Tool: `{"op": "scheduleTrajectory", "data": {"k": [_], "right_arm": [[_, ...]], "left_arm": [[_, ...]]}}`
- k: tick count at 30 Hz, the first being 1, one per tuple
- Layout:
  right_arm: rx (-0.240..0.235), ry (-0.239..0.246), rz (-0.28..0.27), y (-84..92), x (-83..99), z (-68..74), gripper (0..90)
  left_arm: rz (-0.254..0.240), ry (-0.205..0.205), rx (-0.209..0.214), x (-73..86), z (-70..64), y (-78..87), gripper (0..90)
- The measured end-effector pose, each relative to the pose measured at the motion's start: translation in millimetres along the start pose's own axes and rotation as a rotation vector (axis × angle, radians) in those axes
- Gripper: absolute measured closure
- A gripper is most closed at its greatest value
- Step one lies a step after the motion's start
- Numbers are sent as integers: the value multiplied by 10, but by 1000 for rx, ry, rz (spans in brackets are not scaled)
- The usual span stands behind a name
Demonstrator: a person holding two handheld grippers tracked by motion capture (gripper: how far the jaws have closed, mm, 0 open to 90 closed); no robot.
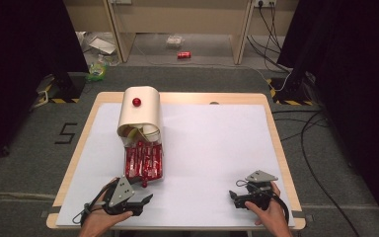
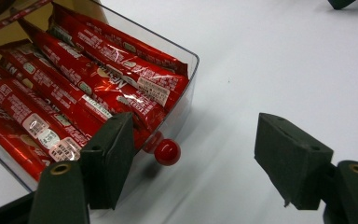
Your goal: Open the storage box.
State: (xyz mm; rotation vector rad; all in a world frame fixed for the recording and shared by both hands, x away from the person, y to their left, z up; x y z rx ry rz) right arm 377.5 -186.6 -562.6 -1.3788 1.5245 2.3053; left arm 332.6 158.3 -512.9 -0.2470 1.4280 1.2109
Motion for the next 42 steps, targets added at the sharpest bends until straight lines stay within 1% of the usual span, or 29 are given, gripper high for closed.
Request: {"op": "scheduleTrajectory", "data": {"k": [6, 9, 13, 17, 22, 24, 27, 29, 33, 34, 36, 37, 40, 42], "right_arm": [[0, 1, 0, -1, 0, -1, 2], [0, 0, 0, 0, 0, 0, 2], [1, 1, 0, 0, 0, -1, 2], [0, 0, 0, 0, 0, 0, 2], [0, 0, 0, 0, 0, 0, 2], [0, 0, 0, 0, 0, 0, 2], [0, 0, 0, 0, 0, 0, 2], [0, 0, 0, 0, -1, 0, 2], [0, 0, 0, 0, -1, 0, 2], [0, -2, 1, 0, 0, 1, 2], [0, -2, 1, 0, 0, 1, 2], [0, -2, 1, 0, 0, 1, 2], [0, -2, 1, 0, 0, 1, 2], [0, -2, 1, 0, 0, 1, 2]], "left_arm": [[17, -1, 8, 0, -17, 26, 287], [17, 1, 9, 7, -28, 42, 289], [21, 10, 22, 14, -38, 69, 294], [20, 7, 23, 28, -54, 98, 306], [35, 3, 35, 24, -66, 134, 306], [32, 13, 44, 22, -64, 139, 306], [30, 18, 45, 22, -53, 141, 306], [30, 29, 48, 25, -35, 148, 304], [26, 39, 34, 16, 8, 158, 290], [15, 53, 33, -10, 30, 171, 287], [8, 63, 31, -39, 40, 178, 278], [8, 63, 31, -39, 40, 178, 272], [16, 71, 13, -60, 57, 150, 238], [19, 74, 10, -61, 58, 140, 222]]}}
Point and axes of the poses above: each handheld gripper's, and its own axes: y roughly backward along the jaws, x roughly out of its underside, z roughly to its left, the point moved 9 cm from there along -y, roughly forward along the jaws, and after that the axes turned 10 degrees about -x, right-handed, at the moved point
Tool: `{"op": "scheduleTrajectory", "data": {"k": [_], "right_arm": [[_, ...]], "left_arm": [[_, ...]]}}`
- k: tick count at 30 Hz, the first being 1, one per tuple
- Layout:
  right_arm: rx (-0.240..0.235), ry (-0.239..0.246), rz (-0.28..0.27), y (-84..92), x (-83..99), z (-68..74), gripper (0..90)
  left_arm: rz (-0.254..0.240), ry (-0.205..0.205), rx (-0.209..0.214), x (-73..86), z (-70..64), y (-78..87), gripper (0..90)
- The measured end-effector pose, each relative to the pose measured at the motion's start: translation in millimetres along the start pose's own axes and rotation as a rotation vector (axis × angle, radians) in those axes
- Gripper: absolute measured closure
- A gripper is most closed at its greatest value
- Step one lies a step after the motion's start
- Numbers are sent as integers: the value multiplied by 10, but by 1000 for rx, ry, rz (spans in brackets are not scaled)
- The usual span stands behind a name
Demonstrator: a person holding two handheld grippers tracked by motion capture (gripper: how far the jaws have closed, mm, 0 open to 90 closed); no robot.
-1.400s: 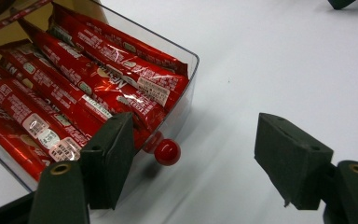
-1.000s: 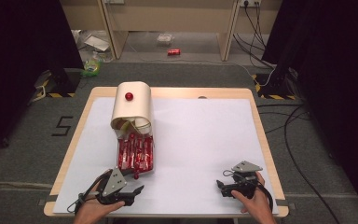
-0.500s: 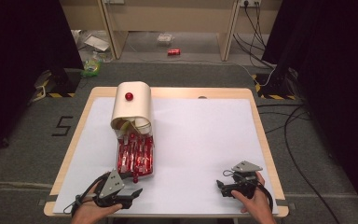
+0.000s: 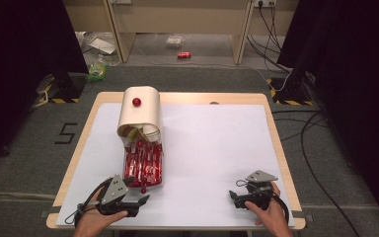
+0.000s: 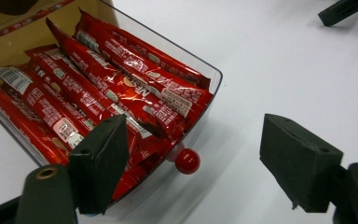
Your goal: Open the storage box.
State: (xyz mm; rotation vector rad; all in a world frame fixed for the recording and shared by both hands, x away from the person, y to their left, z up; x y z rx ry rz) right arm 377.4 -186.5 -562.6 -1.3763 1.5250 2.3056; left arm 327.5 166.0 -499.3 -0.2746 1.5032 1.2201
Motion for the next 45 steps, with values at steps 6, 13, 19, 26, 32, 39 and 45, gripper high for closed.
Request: {"op": "scheduleTrajectory", "data": {"k": [6, 13, 19, 26, 32, 39, 45], "right_arm": [[-1, 0, -1, -1, -1, -1, 2], [-1, 0, 0, 0, 0, 0, 2], [-2, -1, -1, -1, 0, 1, 2], [-1, 0, -1, 0, 0, 0, 2], [-2, -1, 0, -1, 0, 0, 2], [-1, 1, -1, -1, -1, -2, 2], [-1, 0, -1, 0, 0, 0, 2]], "left_arm": [[-18, 21, -22, -60, 30, -24, 216], [-39, 80, -85, -129, 144, -50, 323], [-52, 137, -131, -162, 258, -78, 420], [-47, 153, -164, -204, 320, -111, 473], [-40, 162, -179, -242, 355, -173, 507], [-24, 170, -202, -259, 395, -251, 552], [-21, 180, -215, -268, 423, -315, 574]]}}
Point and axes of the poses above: each handheld gripper's, and its own axes: y roughly backward along the jaws, x roughly out of its underside, z roughly to its left, the point moved 9 cm from there along -y, roughly forward along the jaws, and after that the axes turned 10 degrees about -x, right-handed, at the moved point
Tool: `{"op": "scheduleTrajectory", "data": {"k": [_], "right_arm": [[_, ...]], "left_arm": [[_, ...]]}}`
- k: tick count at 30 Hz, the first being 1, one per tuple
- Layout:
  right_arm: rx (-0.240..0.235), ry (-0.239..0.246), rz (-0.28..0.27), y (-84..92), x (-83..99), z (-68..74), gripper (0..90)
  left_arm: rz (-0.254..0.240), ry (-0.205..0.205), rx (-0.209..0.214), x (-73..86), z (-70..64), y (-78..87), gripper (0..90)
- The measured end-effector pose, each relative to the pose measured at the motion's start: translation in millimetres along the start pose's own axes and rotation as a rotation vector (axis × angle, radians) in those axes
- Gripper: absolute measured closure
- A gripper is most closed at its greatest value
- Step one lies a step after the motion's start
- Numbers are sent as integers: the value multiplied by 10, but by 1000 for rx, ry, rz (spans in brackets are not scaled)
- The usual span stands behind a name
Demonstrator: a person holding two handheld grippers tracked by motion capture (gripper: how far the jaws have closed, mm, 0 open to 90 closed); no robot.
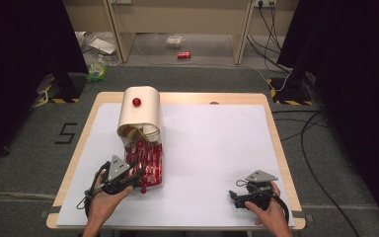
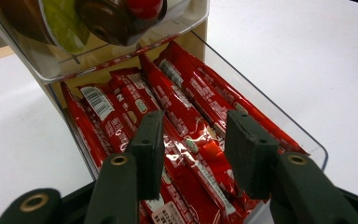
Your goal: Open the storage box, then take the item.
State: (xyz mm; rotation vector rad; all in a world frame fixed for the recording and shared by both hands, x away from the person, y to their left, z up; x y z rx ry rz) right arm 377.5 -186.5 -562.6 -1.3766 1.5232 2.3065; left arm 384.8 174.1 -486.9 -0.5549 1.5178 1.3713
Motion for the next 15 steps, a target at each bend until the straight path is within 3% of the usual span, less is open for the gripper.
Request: {"op": "scheduleTrajectory", "data": {"k": [15], "right_arm": [[-1, -1, 0, 0, 0, 1, 2]], "left_arm": [[20, 28, -34, -19, 77, -156, 613]]}}
Point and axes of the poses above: each handheld gripper's, and its own axes: y roughly backward along the jaws, x roughly out of its underside, z roughly to its left, the point moved 9 cm from there along -y, roughly forward along the jaws, and after that the axes turned 10 degrees about -x, right-handed, at the moved point
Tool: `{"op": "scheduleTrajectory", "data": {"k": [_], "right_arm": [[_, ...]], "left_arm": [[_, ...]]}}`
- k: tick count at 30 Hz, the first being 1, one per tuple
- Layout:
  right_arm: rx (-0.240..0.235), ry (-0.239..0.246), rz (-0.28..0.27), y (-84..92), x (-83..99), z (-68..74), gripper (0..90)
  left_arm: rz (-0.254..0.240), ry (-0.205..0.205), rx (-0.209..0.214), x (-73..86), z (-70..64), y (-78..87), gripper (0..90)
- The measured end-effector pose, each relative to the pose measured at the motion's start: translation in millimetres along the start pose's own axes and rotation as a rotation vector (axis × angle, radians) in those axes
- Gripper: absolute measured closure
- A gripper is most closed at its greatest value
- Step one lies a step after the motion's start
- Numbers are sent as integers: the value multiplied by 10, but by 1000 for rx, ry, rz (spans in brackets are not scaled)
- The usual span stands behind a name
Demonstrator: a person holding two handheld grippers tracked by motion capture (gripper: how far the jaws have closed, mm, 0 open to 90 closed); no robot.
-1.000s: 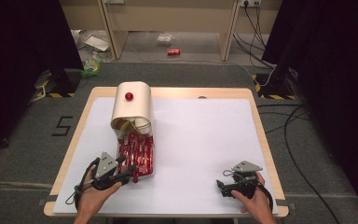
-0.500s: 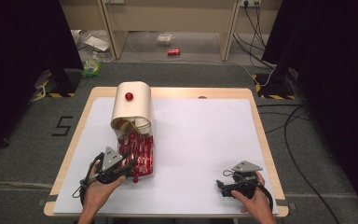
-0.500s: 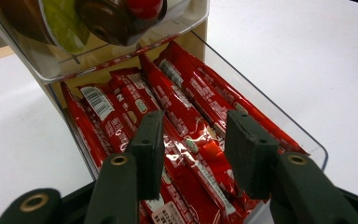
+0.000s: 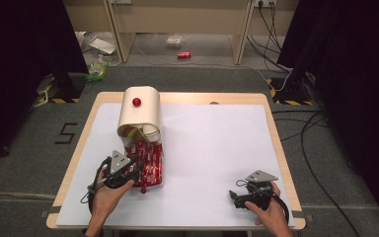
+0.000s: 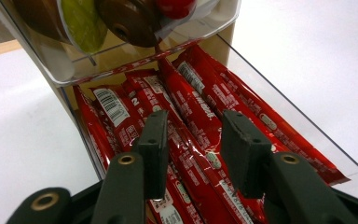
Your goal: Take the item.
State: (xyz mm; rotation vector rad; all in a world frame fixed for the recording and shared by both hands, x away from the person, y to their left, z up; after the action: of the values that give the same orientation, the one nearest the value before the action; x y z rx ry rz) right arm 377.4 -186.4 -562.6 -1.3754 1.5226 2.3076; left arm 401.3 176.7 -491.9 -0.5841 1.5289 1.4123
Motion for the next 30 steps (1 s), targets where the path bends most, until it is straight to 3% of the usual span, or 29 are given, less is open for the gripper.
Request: {"op": "scheduleTrajectory", "data": {"k": [8, 12, 20, 27, 30], "right_arm": [[0, 1, 0, 0, 0, -1, 2], [0, 1, 1, 1, 0, -1, 2], [1, 1, 0, 0, 0, -1, 2], [1, 0, 0, 1, 0, 0, 2], [2, 0, 1, 1, 1, 0, 2]], "left_arm": [[32, -14, -26, 64, 26, -66, 621], [34, 0, -21, 87, 23, -85, 631], [53, -25, -28, 118, -4, -107, 645], [57, -18, -16, 134, -26, -124, 665], [55, -53, -44, 156, -49, -148, 680]]}}
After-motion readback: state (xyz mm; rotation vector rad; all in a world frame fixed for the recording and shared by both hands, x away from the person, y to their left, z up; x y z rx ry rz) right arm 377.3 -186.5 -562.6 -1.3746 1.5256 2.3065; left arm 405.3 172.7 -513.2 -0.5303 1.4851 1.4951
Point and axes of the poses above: each handheld gripper's, and its own axes: y roughly backward along the jaws, x roughly out of its underside, z roughly to its left, the point moved 9 cm from there along -y, roughly forward along the jaws, and after that the axes turned 10 degrees about -x, right-handed, at the moved point
